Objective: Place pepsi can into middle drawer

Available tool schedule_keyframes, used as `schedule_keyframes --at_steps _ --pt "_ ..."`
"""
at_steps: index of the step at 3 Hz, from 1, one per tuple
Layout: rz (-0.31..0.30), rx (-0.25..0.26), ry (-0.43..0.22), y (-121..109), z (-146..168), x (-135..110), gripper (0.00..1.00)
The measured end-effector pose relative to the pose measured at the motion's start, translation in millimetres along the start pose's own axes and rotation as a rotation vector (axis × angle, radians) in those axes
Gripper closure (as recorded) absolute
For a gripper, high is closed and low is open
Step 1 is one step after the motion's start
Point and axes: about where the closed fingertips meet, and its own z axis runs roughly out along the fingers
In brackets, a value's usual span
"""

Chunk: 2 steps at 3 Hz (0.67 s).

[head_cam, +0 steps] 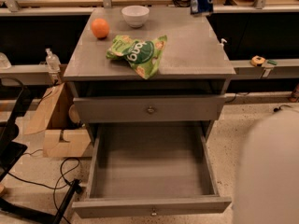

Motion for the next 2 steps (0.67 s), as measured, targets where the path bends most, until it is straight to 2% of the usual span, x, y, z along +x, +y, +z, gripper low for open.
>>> schedule_keyframes --at_steps 1,2 --pt "-0.048 0.009 -0.223 16.8 -97.5 -22.1 1.00" --pt "-0.018 -0.050 -0.297 20.1 -102.2 18.7 1.00"
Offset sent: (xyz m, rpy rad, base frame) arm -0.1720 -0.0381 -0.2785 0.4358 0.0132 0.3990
